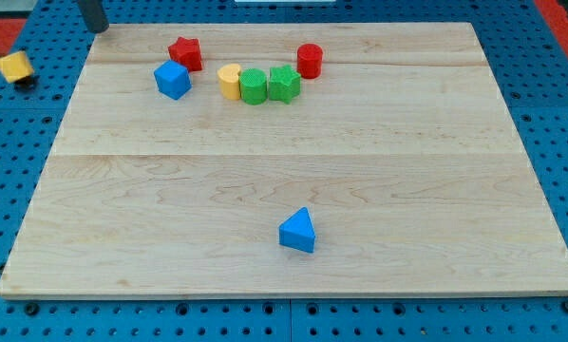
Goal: Push the red star along with blue cube slghtly to left of the yellow heart
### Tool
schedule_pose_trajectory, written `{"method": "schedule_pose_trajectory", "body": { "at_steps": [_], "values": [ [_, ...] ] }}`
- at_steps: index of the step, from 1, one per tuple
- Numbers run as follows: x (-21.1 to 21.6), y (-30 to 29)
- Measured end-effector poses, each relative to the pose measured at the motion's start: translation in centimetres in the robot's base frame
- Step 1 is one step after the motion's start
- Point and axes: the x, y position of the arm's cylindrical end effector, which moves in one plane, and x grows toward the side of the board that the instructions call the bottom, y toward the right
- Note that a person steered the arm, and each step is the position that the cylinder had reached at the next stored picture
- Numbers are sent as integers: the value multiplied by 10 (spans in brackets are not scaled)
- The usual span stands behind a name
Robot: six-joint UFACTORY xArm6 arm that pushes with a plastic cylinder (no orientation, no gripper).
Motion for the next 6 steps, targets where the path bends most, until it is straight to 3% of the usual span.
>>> {"method": "schedule_pose_trajectory", "body": {
  "at_steps": [2, 3, 5, 6],
  "values": [
    [11, 161],
    [18, 146],
    [83, 114],
    [78, 115]
  ]
}}
